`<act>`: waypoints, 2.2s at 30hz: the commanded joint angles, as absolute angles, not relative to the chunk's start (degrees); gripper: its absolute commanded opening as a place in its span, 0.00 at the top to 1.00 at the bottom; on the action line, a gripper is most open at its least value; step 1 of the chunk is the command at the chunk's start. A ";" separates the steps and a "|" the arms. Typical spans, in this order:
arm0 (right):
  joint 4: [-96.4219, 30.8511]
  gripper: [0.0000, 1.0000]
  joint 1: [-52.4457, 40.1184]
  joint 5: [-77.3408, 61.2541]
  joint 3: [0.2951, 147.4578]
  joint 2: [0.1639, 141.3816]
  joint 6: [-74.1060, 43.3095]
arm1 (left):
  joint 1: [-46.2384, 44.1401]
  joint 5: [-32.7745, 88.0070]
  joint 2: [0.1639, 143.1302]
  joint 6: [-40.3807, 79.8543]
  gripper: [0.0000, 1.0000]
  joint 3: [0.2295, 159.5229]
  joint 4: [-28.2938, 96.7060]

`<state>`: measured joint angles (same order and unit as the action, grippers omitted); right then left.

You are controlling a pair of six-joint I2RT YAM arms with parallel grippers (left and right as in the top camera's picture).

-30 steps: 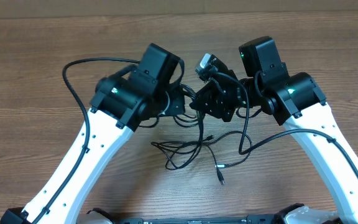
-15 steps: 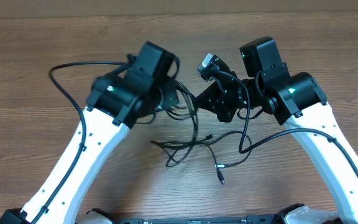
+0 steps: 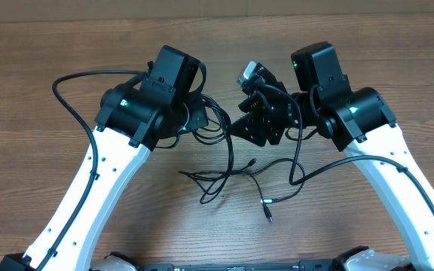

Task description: Untangle cables

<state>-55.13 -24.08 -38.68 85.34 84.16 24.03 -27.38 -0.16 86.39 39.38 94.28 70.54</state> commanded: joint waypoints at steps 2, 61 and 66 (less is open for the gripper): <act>-51.92 0.51 -24.16 -44.53 85.58 82.72 24.51 | -28.56 1.41 86.26 33.71 0.96 94.98 70.30; -54.72 0.96 -25.74 -51.55 85.56 82.94 28.60 | -22.09 -4.89 86.26 63.18 0.96 94.98 73.93; -53.34 0.96 -25.65 -49.08 85.56 82.94 25.80 | -20.62 -0.62 86.24 61.60 0.96 94.98 73.78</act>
<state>-54.39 -25.65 -49.50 85.34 84.18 28.23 -22.06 -0.40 86.39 61.19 94.37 73.76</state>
